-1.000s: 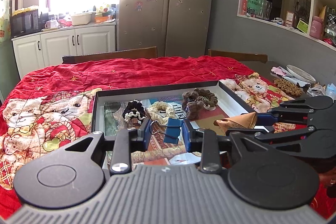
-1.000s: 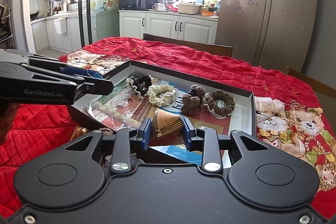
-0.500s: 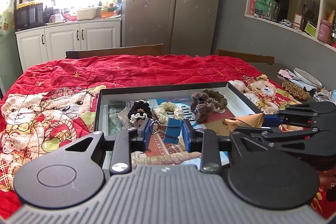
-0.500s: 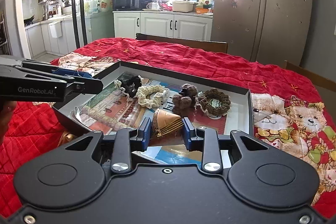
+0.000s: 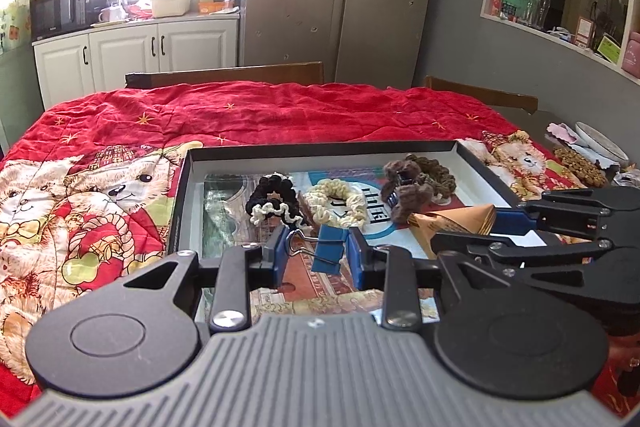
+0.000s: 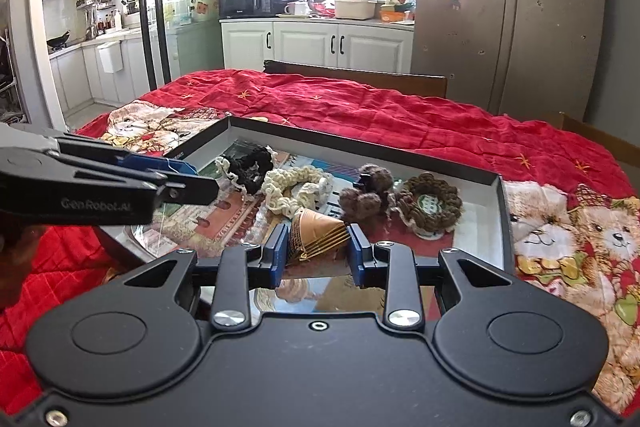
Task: Organize objects
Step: 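Lower binder clip into box with left gripper while right gripper lowers tan packet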
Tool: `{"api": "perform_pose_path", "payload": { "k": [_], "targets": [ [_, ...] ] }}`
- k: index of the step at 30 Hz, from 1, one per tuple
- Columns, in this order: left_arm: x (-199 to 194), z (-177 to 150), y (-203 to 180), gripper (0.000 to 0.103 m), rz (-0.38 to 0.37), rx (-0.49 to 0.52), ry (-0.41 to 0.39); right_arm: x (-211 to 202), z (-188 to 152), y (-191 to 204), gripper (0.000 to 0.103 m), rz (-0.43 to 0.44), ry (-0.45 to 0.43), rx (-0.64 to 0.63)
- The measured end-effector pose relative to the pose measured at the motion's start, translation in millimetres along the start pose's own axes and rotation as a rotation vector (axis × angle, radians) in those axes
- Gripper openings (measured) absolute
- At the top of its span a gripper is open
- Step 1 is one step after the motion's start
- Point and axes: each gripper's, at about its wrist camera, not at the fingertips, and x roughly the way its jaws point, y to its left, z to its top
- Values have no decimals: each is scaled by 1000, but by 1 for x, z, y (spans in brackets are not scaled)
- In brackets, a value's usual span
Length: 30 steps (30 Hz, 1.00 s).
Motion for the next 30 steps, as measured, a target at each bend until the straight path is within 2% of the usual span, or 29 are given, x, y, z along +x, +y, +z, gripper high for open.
{"api": "perform_pose_path", "payload": {
  "k": [10, 30],
  "targets": [
    [19, 0, 6, 35, 36, -11, 16, 28, 2, 2, 30, 14, 19, 11],
    [42, -6, 8, 35, 63, -8, 45, 51, 2, -10, 30, -4, 19, 37]
  ]
}}
